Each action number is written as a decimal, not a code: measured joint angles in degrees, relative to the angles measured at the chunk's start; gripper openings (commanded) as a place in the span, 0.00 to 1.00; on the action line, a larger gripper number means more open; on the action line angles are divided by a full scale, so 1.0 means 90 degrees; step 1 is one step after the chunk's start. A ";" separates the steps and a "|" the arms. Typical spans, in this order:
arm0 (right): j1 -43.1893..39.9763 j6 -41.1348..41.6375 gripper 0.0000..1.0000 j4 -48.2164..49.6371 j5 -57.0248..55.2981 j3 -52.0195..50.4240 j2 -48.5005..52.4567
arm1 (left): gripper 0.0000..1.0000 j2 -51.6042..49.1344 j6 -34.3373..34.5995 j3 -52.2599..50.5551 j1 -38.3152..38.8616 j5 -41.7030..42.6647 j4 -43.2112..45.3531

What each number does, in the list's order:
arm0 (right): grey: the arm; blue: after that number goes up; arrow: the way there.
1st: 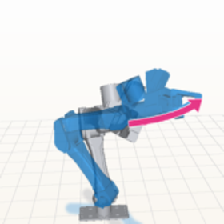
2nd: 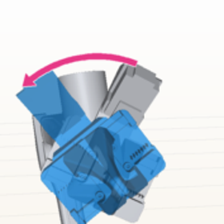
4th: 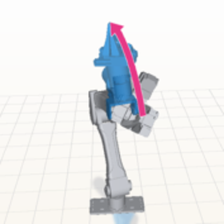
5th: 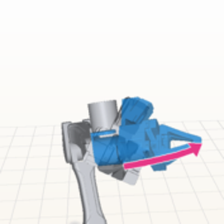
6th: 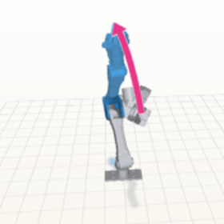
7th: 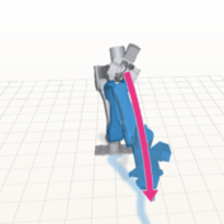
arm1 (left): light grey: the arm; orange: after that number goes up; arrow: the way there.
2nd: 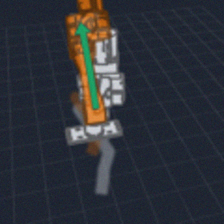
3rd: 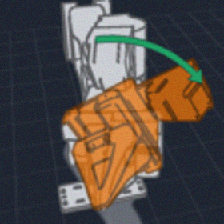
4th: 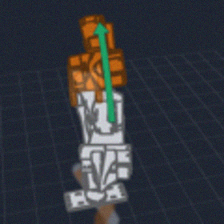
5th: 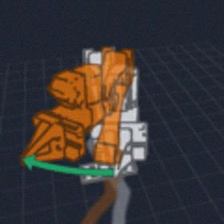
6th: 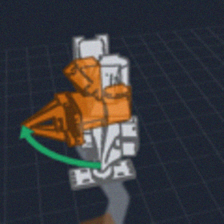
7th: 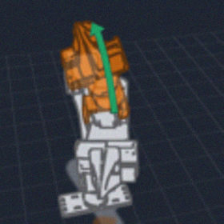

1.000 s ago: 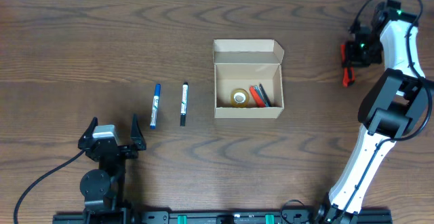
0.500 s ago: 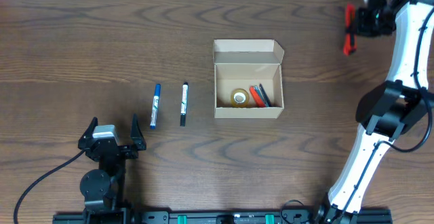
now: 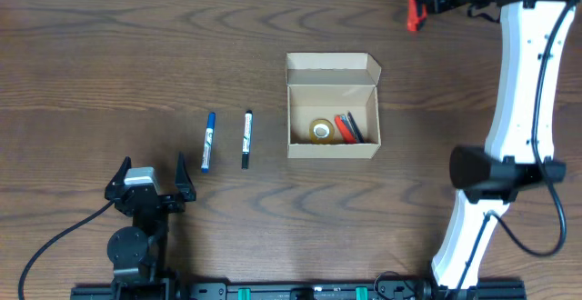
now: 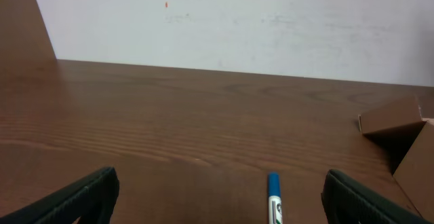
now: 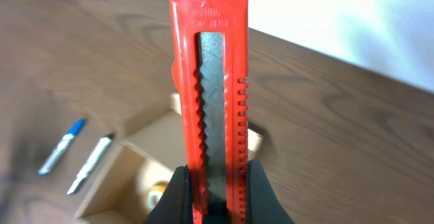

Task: Pack container
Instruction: 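Carry the red box cutter into the box and lower it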

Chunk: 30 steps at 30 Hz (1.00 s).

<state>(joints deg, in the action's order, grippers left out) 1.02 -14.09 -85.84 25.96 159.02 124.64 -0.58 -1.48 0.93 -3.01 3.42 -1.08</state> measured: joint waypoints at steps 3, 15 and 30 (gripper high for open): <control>0.0306 0.0000 0.01 -0.0250 -0.0005 0.0073 -0.0240 | 0.95 0.0000 0.0000 0.0000 0.0000 0.0000 0.0000; 0.1032 0.0000 0.01 -0.0979 -0.0112 -0.0148 -0.0221 | 0.95 0.0000 0.0000 0.0000 0.0000 0.0000 0.0000; 0.1999 0.0126 0.01 -0.0600 -0.1078 -0.2567 -0.0219 | 0.95 0.0000 0.0000 0.0000 0.0000 0.0000 0.0000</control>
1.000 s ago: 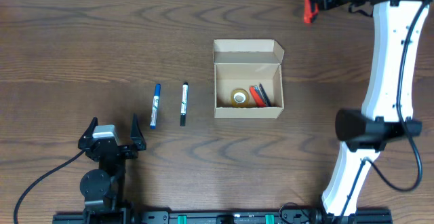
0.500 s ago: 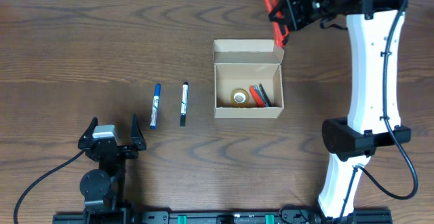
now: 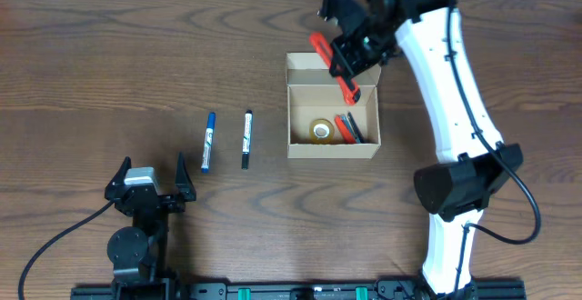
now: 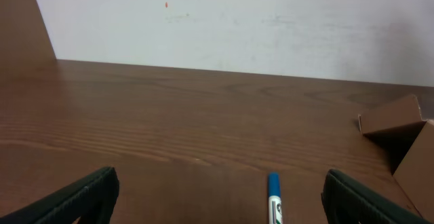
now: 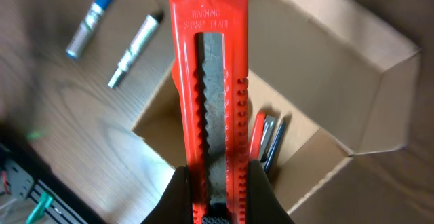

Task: Pack container
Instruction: 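Carry the red box cutter into the box and lower it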

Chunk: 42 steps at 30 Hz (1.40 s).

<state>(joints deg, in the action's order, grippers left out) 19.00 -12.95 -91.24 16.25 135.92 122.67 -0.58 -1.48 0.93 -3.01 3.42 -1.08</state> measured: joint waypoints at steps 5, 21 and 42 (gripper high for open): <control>0.0131 0.0095 0.02 0.0301 -0.0449 -0.0935 0.0000 | 0.95 0.0000 0.0000 0.0000 0.0000 0.0000 -0.0002; 0.0214 0.0117 0.01 0.1904 -0.1054 -0.3279 0.0000 | 0.95 0.0000 0.0000 0.0000 0.0000 0.0000 -0.0002; 0.0250 0.0066 0.22 0.2511 -0.1115 -0.4206 0.0000 | 0.95 0.0000 0.0000 0.0000 0.0000 0.0000 -0.0002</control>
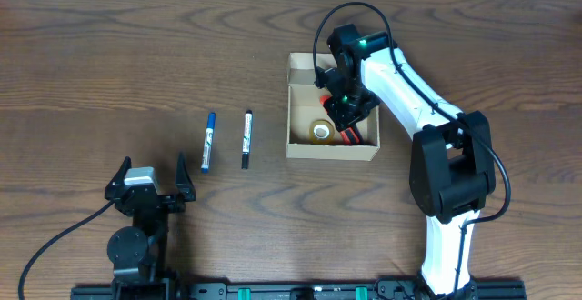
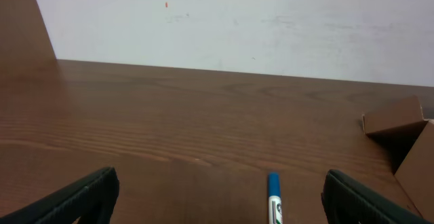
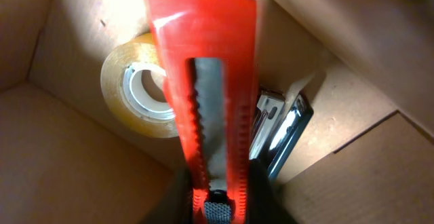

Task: Pack container
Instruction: 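Carry the red box cutter into the box and lower it, then open the right gripper and lift it out of the box to the side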

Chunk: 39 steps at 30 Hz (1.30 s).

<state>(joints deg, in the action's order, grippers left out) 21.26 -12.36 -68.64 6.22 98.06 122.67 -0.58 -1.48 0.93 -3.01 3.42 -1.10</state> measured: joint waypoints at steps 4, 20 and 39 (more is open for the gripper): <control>0.0000 -0.0019 0.38 0.0017 -0.0007 -0.0002 0.0000 | 0.95 0.0000 0.0000 0.0000 0.0000 0.0000 0.0000; 0.0000 -0.0168 0.38 -0.0639 -0.0146 0.0937 0.0029 | 0.95 0.0000 0.0000 0.0000 0.0000 0.0000 0.0000; -0.0032 0.0206 0.99 -0.2368 -0.1608 0.5088 -0.0022 | 0.95 0.0000 0.0000 0.0002 0.0000 0.0000 0.0000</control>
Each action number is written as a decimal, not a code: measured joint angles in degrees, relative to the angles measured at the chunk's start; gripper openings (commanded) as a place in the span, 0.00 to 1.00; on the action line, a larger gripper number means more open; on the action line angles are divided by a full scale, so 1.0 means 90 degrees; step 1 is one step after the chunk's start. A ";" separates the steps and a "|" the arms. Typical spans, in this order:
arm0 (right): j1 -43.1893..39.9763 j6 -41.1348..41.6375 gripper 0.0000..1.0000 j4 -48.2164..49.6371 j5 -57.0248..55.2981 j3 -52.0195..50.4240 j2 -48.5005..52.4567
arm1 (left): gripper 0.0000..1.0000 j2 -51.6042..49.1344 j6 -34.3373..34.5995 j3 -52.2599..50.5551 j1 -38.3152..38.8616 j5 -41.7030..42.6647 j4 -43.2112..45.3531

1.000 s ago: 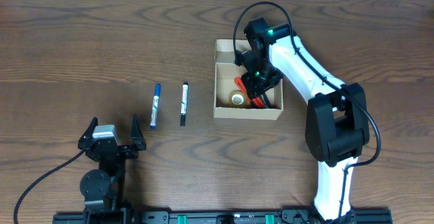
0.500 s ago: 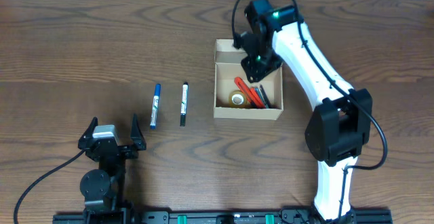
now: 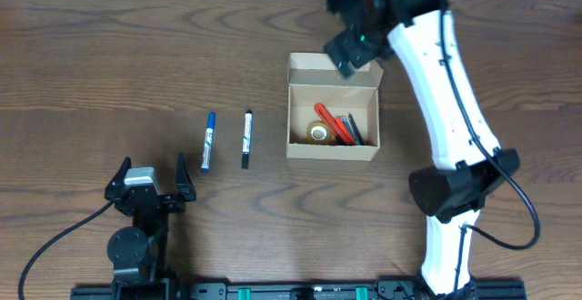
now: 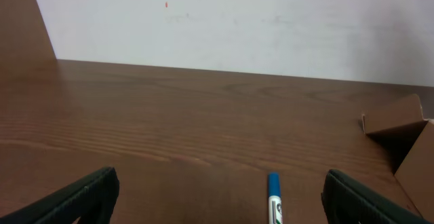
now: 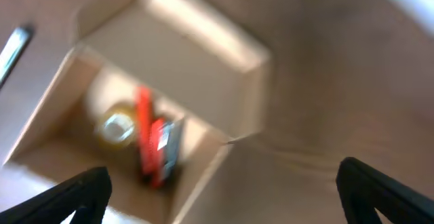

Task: Pack container
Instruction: 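Open the right gripper and lift it out of the box to the side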

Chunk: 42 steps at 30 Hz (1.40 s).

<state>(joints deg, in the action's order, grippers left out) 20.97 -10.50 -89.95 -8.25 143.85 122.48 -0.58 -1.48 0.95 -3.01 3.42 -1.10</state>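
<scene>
An open cardboard box (image 3: 333,67) stands mid-table. Inside lie a roll of tape (image 3: 317,134), the red box cutter (image 3: 327,122) and darker tools (image 3: 352,127). My right gripper (image 3: 350,45) hovers above the box's back flap, open and empty; its blurred wrist view looks down on the box (image 5: 203,54) and the red cutter (image 5: 144,125). Left of the box lie a blue marker (image 3: 208,142) and a black marker (image 3: 246,138). My left gripper (image 3: 148,184) rests open at the front left, the blue marker (image 4: 273,195) just ahead of it.
The right arm's white links (image 3: 455,91) reach over the table right of the box, down to its base (image 3: 455,191). A corner of the box flap (image 4: 392,119) shows at the right of the left wrist view. A white wall (image 4: 230,20) stands behind the table.
The right gripper was inside the box, shut on the red cutter. Now it is open and empty above the back flap, and the cutter lies in the box by the tape.
The right gripper first held the red cutter high at the table's far right corner. Then it held it over the box's back edge, then low inside the box. The cutter now lies in the box and the gripper is above it. The left arm and markers stayed still.
</scene>
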 measured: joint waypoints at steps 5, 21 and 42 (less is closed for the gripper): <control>-0.0432 0.0590 0.99 0.0000 -0.1112 0.0741 -0.0466 | 0.95 0.0000 0.0000 0.0000 0.0000 0.0000 0.0000; -0.4563 0.1316 0.99 0.0039 -0.0340 0.0520 -0.1331 | 0.95 0.0000 0.0000 0.0000 0.0000 0.0000 0.0000; -0.4794 0.1438 0.99 0.0316 0.0087 -0.0945 -0.1328 | 0.95 -0.0002 0.0345 0.0219 0.0000 0.0806 -0.0219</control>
<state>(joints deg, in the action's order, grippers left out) -22.17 2.44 -87.11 -7.46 135.35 110.52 -0.60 1.63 2.92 -3.01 10.68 -3.07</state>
